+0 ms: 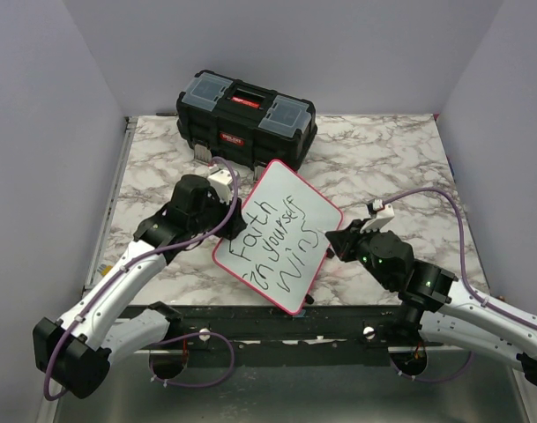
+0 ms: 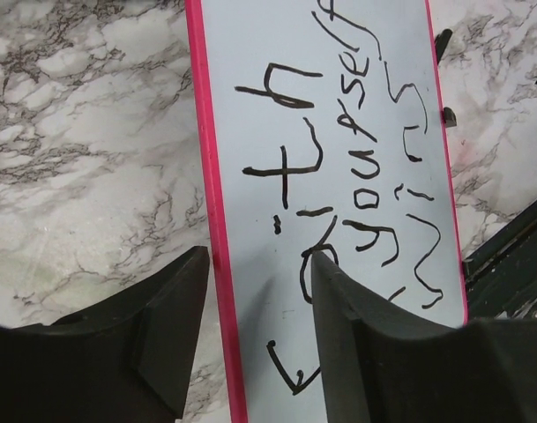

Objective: Write a sentence on the whiteboard
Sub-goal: Put down the whiteboard on the whiteboard stand, then pick up the pen cap from the center of the board.

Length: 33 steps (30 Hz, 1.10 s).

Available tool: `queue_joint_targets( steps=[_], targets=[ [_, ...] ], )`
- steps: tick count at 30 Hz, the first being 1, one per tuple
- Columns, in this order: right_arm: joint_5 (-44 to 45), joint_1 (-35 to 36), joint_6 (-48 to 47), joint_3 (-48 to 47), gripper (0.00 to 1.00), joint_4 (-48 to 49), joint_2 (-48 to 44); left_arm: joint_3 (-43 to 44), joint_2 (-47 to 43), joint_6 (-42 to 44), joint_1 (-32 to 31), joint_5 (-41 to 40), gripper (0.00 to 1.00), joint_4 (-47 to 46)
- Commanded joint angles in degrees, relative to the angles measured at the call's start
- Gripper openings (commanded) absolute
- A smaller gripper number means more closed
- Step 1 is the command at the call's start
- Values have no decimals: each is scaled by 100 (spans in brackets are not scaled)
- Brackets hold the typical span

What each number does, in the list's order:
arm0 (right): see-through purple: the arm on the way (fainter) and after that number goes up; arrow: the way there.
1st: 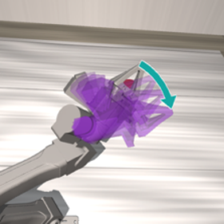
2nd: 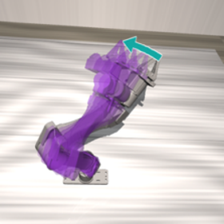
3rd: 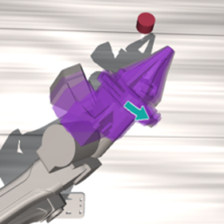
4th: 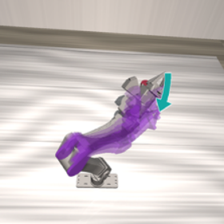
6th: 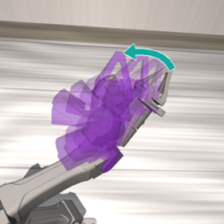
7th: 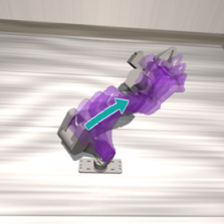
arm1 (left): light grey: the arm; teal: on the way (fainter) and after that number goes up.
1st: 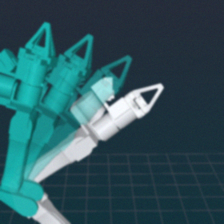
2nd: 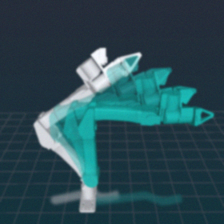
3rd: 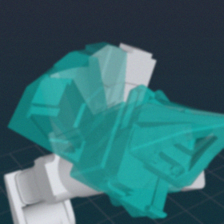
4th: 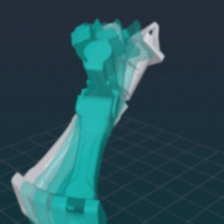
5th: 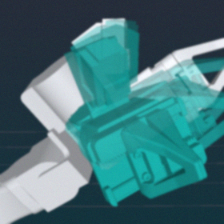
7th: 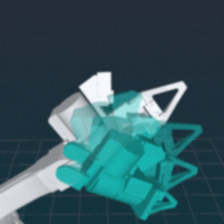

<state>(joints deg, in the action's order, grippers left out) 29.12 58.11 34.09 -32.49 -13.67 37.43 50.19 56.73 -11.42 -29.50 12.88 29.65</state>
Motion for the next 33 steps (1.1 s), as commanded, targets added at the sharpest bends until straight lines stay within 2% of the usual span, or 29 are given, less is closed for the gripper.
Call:
queue_joint_targets(
  steps=[1, 5, 9, 15, 22, 26, 33],
  targets=[
    [252, 8, 60, 10, 1, -210, -61, 318, -120, 163, -38, -162, 53, -32],
    [376, 8, 59, -70, 1, -283, -77, 456, -150, 260, -38, -287, 59, 5],
    [568, 8, 55, -165, 1, -350, -119, 735, -170, 420, -39, -504, 69, 133],
    [1282, 8, -42, -704, 1, -505, 10, 1345, -76, 677, -168, -436, 72, 205],
    [2083, 10, -596, -1879, 1, -664, 741, 1823, 774, 975, -1100, -672, 72, -100],
    [2305, 8, -1057, -2612, 1, -672, 1042, 2092, 1462, 1116, -1738, -874, 71, -372],
    [2416, 8, -1629, -3754, 1, -693, 1112, 2575, 2625, 1388, -2414, -971, 69, -794]
  ],
)
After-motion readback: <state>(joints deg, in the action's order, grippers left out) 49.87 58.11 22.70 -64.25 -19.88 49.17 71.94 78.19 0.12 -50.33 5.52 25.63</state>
